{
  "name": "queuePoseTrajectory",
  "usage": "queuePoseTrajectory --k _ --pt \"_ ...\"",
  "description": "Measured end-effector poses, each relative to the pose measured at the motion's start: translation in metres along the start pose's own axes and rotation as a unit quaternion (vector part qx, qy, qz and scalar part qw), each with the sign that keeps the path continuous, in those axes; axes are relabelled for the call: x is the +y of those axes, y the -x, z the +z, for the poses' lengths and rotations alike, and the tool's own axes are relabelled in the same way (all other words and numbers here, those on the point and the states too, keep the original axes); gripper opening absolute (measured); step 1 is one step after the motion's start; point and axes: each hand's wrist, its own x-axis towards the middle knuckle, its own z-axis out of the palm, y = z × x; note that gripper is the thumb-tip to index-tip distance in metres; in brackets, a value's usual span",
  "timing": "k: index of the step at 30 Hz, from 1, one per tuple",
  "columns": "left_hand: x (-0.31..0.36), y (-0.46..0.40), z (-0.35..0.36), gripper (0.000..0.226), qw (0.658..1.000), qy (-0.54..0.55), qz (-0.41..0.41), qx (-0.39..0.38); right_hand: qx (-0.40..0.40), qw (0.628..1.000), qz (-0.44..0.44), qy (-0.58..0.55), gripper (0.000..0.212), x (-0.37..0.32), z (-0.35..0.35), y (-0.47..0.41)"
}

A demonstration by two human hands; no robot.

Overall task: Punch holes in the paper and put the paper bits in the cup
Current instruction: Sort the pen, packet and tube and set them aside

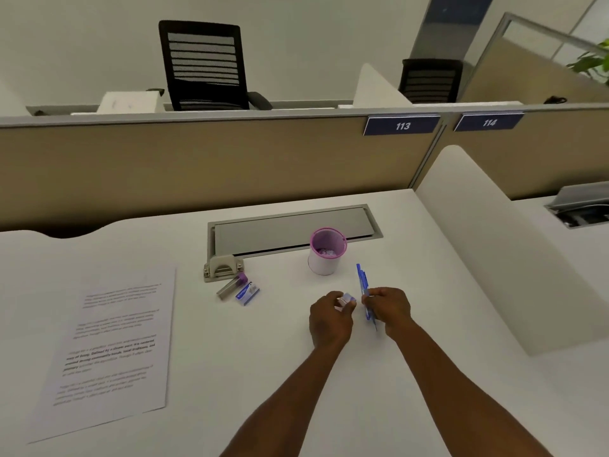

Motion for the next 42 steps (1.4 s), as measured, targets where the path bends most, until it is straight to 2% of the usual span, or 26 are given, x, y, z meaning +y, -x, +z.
queuePoseTrajectory --k 6,8,15,20,26,31,38,42 --pt "0.021 -0.035 0.050 0.029 0.990 0.075 -0.097 0.063 -0.006 0.999 -0.005 0.044 0.015 -0.016 -0.014 -0.050" --pt "0.025 -0.042 0.067 0.031 0.988 0.089 -0.107 0.071 -0.013 0.998 -0.020 0.056 0.011 -0.016 -0.021 -0.061" --pt "0.020 -0.051 0.103 0.037 0.999 -0.028 -0.012 0.035 -0.022 0.988 -0.084 0.126 0.007 -0.005 -0.046 -0.091" --pt "0.019 -0.046 0.104 0.037 0.994 -0.096 0.040 0.018 -0.027 0.978 -0.139 0.156 0.014 0.006 -0.058 -0.102" --pt "0.026 -0.044 0.108 0.040 0.991 -0.129 0.032 0.006 0.014 0.974 -0.171 0.150 0.021 0.007 -0.063 -0.110" --pt "0.028 -0.045 0.112 0.040 0.989 -0.148 0.019 0.012 0.023 0.970 -0.184 0.155 0.011 0.003 -0.059 -0.111" --pt "0.025 -0.047 0.115 0.036 0.991 -0.136 0.021 0.005 0.033 0.964 -0.210 0.162 0.015 0.014 -0.056 -0.103" --pt "0.021 -0.050 0.115 0.045 0.991 -0.131 0.020 0.001 0.048 0.965 -0.207 0.155 0.011 0.017 -0.058 -0.103"
